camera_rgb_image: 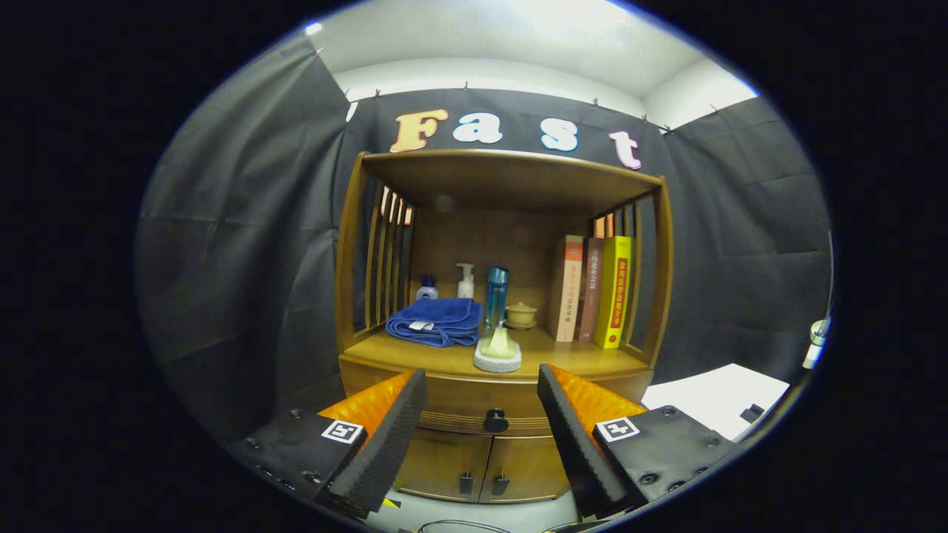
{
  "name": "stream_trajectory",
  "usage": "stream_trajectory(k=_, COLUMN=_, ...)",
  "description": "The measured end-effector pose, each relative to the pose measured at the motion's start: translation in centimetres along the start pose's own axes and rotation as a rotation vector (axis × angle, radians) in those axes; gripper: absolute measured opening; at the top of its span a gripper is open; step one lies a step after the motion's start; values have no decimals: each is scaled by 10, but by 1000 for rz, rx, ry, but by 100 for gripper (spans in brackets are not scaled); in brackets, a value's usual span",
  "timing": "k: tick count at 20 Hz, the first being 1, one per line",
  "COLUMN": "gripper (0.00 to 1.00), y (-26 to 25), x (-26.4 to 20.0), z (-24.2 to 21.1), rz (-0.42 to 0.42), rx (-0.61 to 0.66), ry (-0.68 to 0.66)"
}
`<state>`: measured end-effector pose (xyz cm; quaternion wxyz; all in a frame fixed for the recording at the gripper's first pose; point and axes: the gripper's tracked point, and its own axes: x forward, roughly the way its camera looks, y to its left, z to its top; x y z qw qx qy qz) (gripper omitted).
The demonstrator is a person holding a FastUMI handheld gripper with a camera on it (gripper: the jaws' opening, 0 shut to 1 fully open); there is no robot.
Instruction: Pull open the drawer, take out the items inside it, and place them on the countertop above the cabinet.
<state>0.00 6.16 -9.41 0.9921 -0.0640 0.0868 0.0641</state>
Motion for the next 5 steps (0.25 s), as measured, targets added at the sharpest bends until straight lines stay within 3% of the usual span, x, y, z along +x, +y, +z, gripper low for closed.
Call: stream_trajectory(k=5, gripper=98, y=-21, x=-15, z=20, rz=-19, rx=42, ry=-42)
